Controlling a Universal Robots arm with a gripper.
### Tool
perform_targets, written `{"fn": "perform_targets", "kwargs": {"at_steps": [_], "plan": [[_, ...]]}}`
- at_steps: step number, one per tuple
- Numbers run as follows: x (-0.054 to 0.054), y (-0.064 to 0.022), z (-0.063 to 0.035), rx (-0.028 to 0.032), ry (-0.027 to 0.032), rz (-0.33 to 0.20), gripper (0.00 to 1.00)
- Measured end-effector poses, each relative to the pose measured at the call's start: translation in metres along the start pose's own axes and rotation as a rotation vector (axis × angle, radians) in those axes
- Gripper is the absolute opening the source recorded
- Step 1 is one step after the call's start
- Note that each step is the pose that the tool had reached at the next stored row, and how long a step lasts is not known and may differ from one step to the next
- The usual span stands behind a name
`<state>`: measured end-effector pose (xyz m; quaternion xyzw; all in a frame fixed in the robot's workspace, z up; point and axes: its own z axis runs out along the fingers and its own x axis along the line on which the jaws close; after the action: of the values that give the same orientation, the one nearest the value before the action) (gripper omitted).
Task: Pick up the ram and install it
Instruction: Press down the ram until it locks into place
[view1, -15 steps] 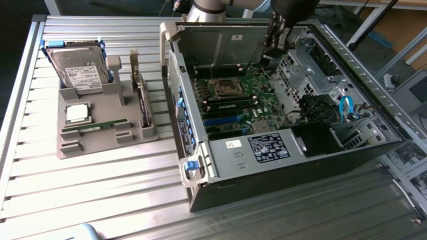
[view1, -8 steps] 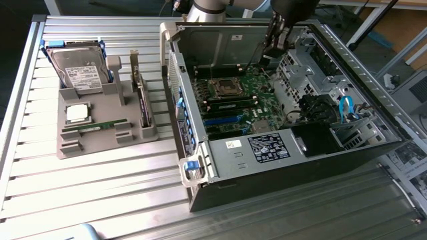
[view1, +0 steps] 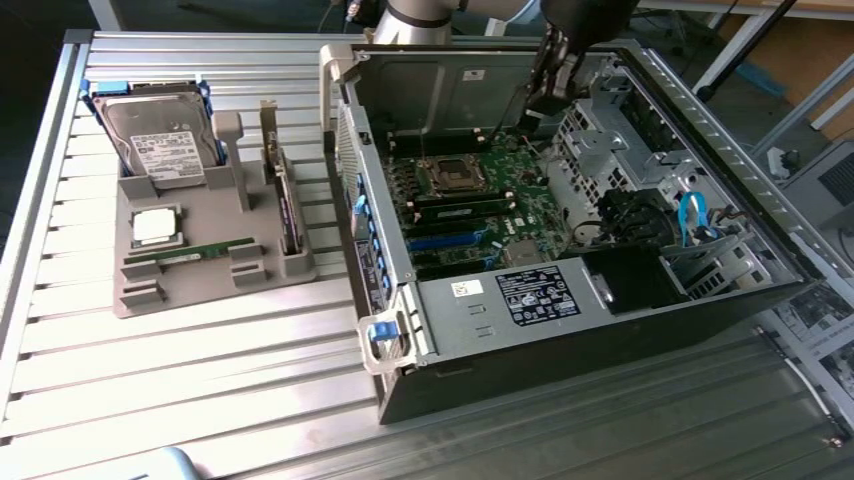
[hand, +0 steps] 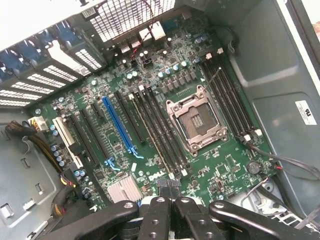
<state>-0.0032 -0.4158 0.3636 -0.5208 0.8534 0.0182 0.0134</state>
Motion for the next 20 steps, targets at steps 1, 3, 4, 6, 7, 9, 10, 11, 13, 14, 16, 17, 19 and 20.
{"fn": "perform_targets", "kwargs": {"at_steps": [1, 3, 4, 6, 7, 9, 10, 11, 13, 14, 16, 17, 19, 20], "plan": [[0.0000, 0.0000, 0.0000, 0.0001, 0.0000, 0.002, 0.11], [0.0001, 0.0002, 0.0000, 0.0004, -0.0001, 0.009, 0.11], [0.0001, 0.0003, 0.0000, 0.0006, -0.0002, 0.012, 0.11], [0.0002, 0.0005, 0.0000, 0.0009, -0.0004, 0.020, 0.11], [0.0003, 0.0006, 0.0000, 0.0011, -0.0005, 0.026, 0.11], [0.0003, 0.0007, 0.0000, 0.0015, -0.0006, 0.035, 0.11], [0.0004, 0.0008, 0.0000, 0.0017, -0.0007, 0.040, 0.11], [0.0004, 0.0008, 0.0000, 0.0018, -0.0007, 0.043, 0.11], [0.0004, 0.0008, 0.0000, 0.0021, -0.0009, 0.049, 0.11], [0.0004, 0.0009, 0.0000, 0.0022, -0.0009, 0.052, 0.11], [0.0004, 0.0009, 0.0000, 0.0024, -0.0010, 0.057, 0.11], [0.0004, 0.0009, 0.0000, 0.0025, -0.0011, 0.060, 0.11], [0.0005, 0.0009, 0.0000, 0.0028, -0.0011, 0.066, 0.11], [0.0005, 0.0010, 0.0000, 0.0029, -0.0012, 0.069, 0.11]]}}
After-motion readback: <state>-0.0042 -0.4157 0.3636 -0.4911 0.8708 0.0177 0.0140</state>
